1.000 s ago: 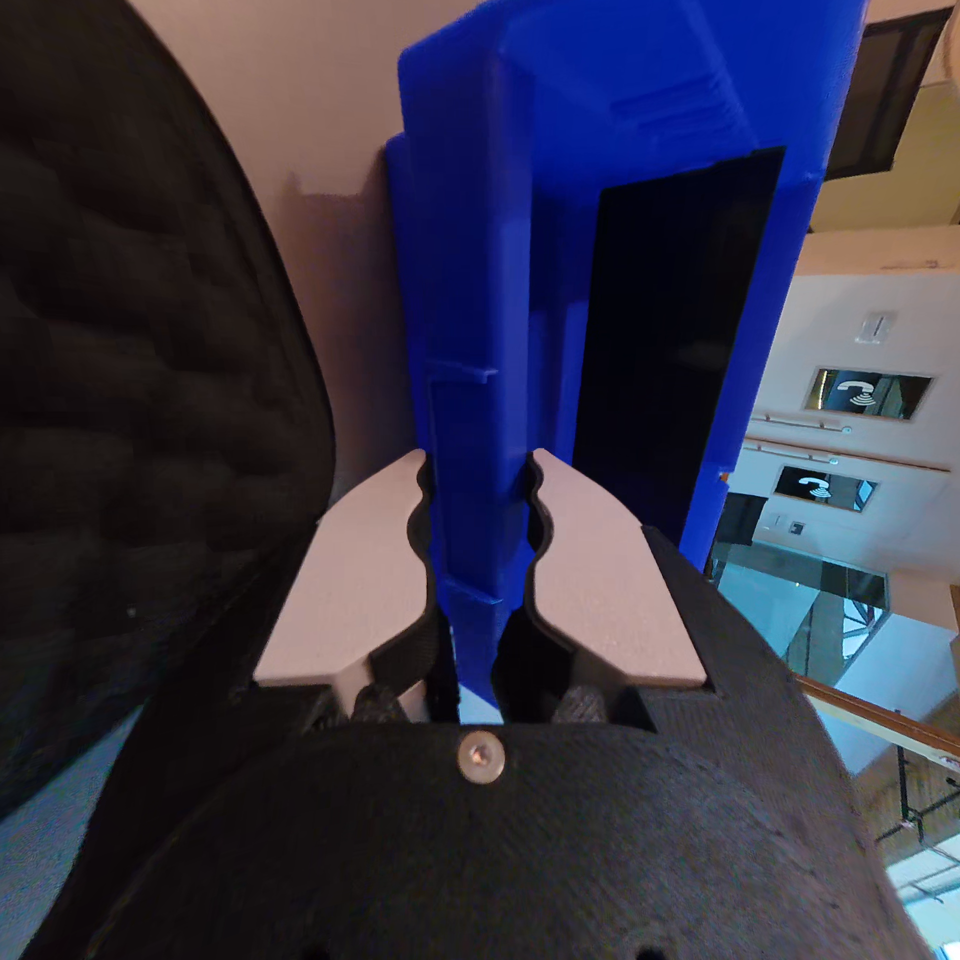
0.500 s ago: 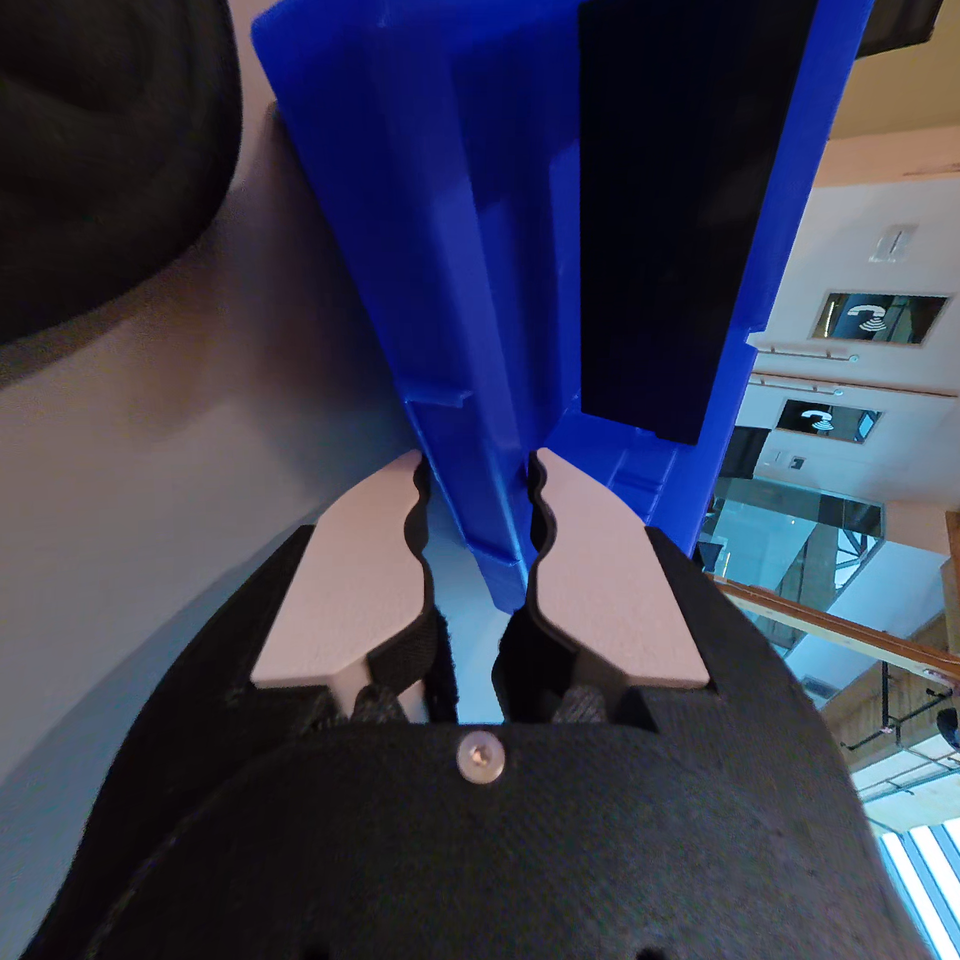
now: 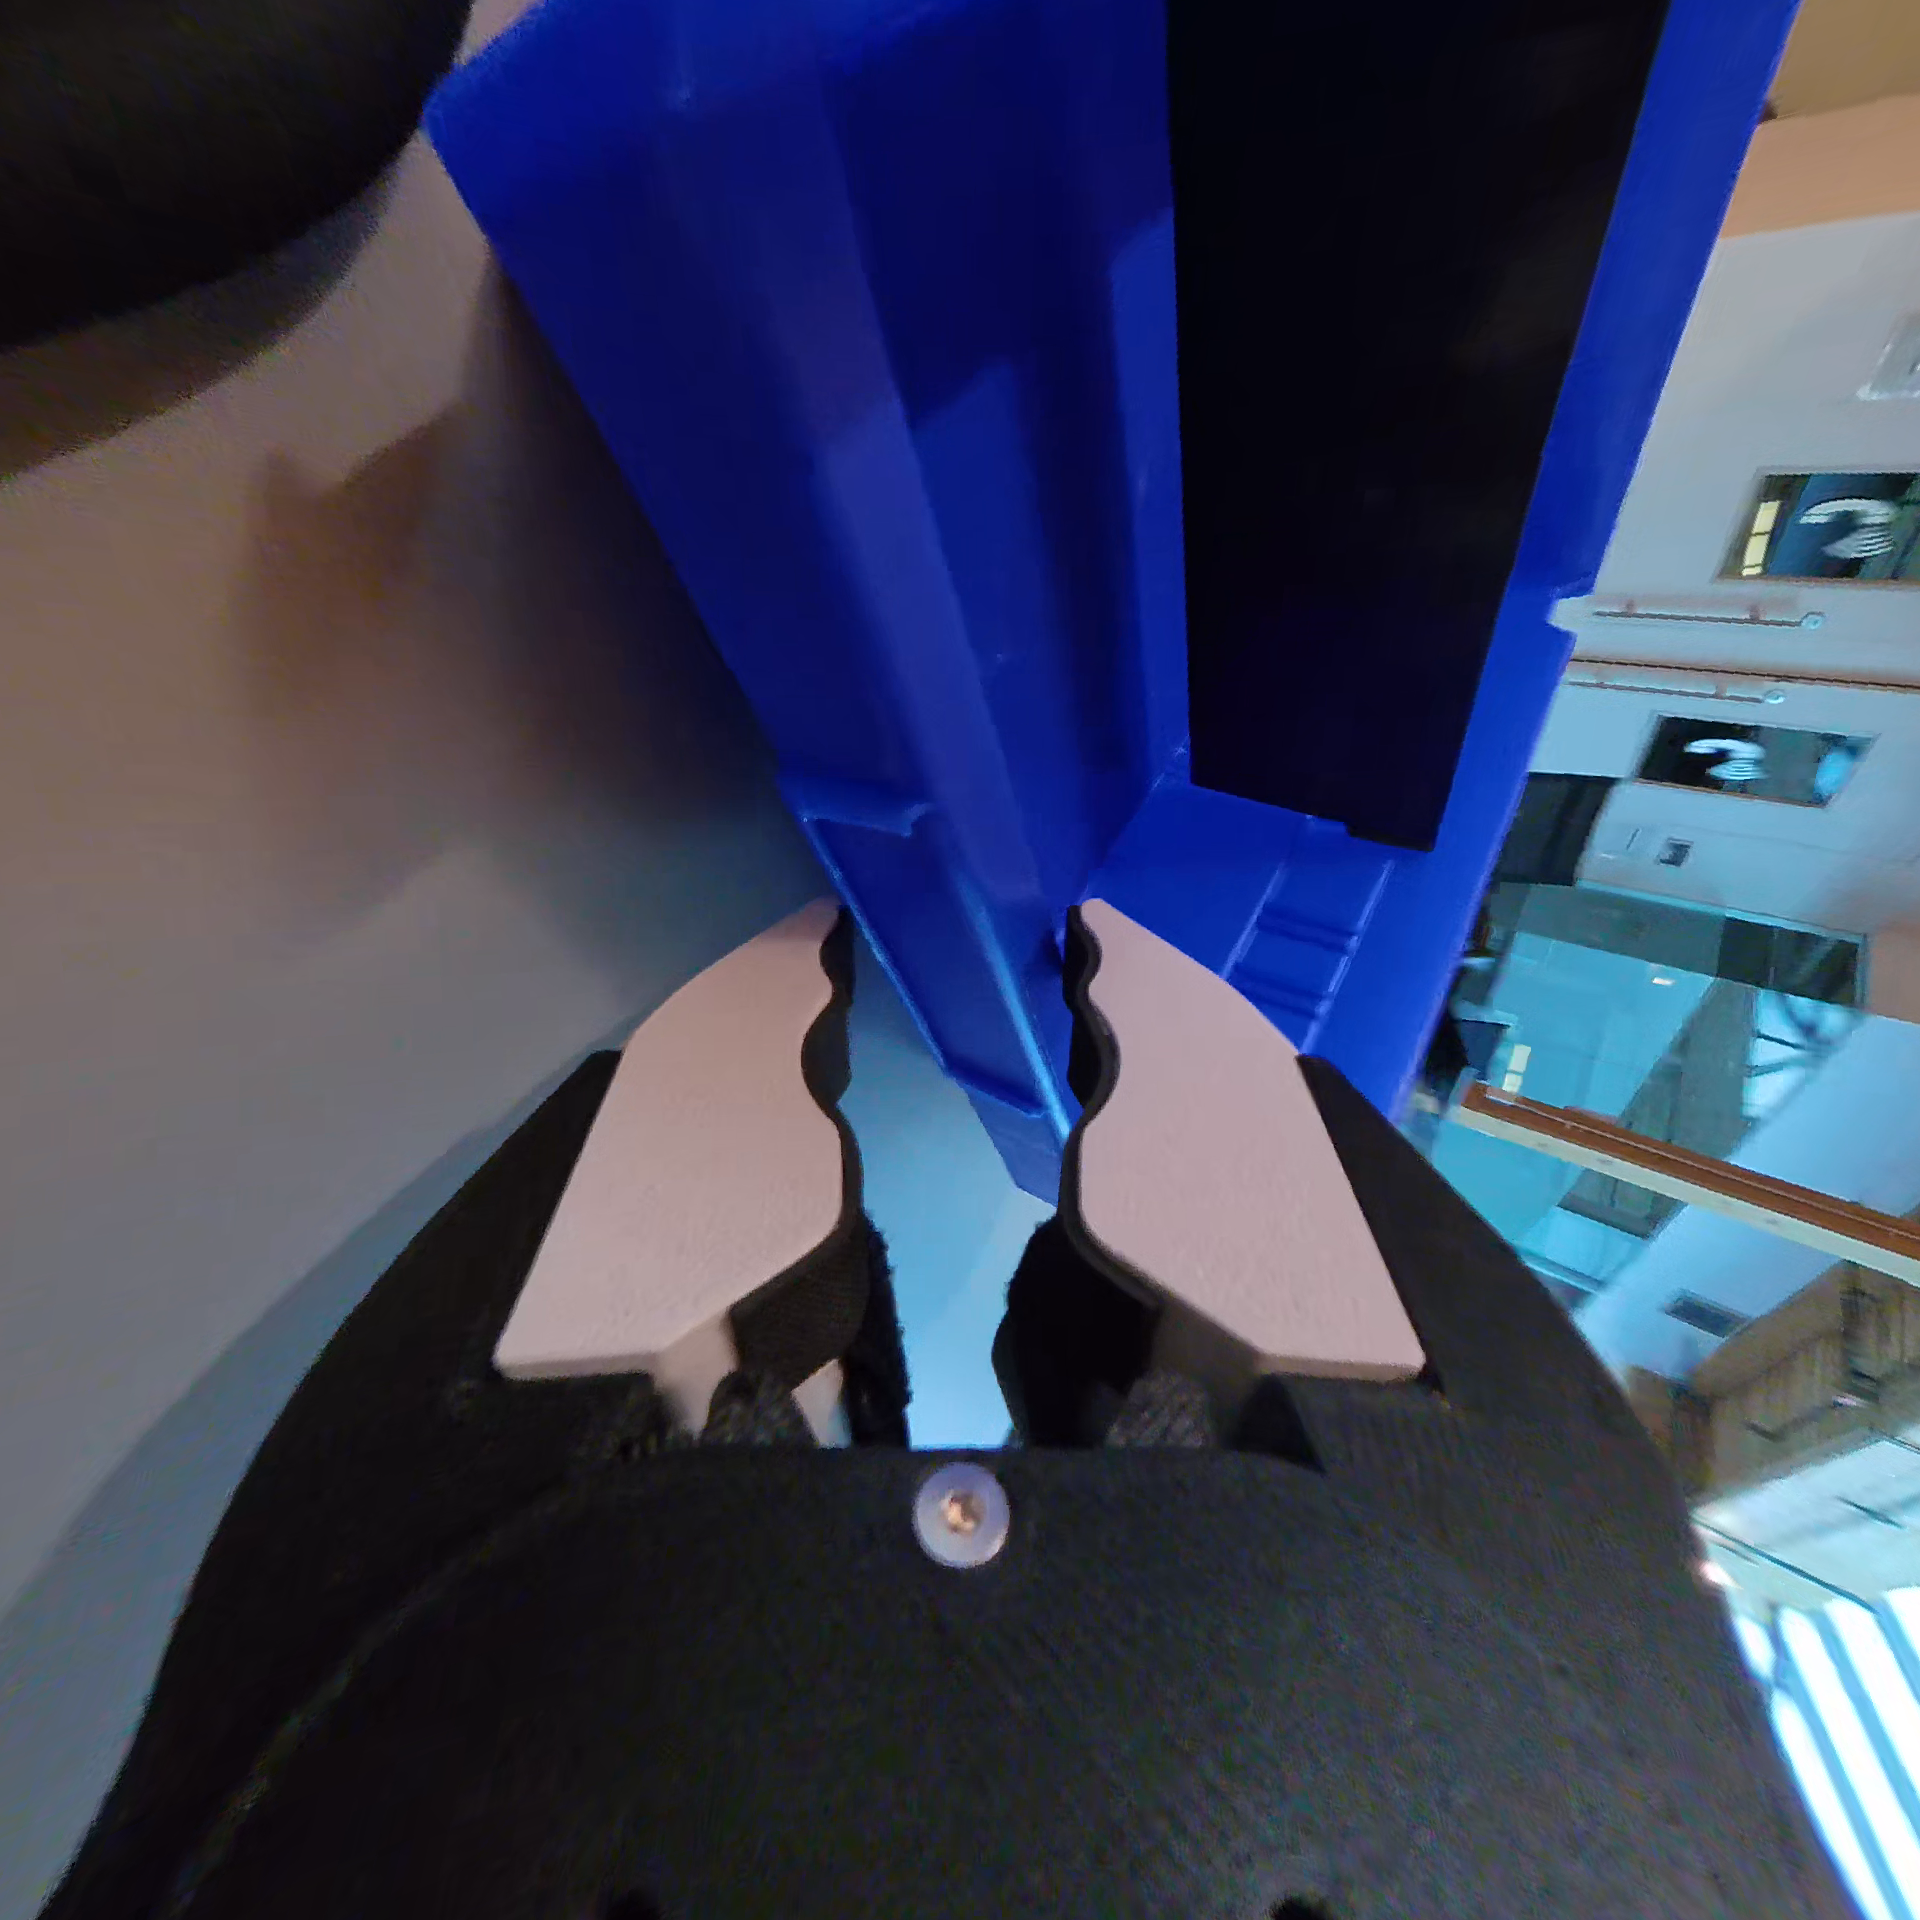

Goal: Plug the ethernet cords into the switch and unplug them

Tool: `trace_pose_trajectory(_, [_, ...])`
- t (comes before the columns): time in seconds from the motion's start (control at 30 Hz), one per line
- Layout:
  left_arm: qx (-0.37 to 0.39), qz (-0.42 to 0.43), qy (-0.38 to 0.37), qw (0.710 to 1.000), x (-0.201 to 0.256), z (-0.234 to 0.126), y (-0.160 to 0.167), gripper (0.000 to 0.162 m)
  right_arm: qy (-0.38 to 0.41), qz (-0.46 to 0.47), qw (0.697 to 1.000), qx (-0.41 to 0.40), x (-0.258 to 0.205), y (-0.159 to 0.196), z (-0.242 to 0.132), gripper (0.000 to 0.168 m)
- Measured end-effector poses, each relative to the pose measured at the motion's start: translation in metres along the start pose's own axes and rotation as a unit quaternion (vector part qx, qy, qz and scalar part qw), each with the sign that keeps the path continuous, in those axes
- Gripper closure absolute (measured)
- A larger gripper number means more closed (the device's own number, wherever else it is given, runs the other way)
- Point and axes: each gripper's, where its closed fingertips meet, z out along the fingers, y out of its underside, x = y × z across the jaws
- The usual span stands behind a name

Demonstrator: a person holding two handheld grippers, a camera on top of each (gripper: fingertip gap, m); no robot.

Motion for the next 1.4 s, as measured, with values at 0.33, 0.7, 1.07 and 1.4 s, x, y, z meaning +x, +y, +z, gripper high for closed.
trace_pose_trajectory(0.33, [0.223, -0.203, 0.16, 0.94, -0.035, -0.083, -0.073, 0.088, -0.103, 0.246, 0.911, 0.314, 0.027, -0.067, -0.083, 0.097])
trace_pose_trajectory(0.7, [0.135, -0.138, 0.227, 0.955, -0.157, 0.021, -0.112, 0.11, -0.123, 0.251, 0.815, 0.507, 0.042, -0.122, -0.153, 0.099])
trace_pose_trajectory(1.07, [0.02, -0.084, 0.35, 0.933, -0.132, 0.118, -0.09, 0.113, -0.11, 0.261, 0.829, 0.482, 0.045, -0.11, -0.149, 0.101])
trace_pose_trajectory(1.4, [0.039, -0.084, 0.271, 0.958, -0.16, 0.087, -0.091, 0.133, -0.128, 0.247, 0.83, 0.483, 0.039, -0.124, -0.145, 0.101])
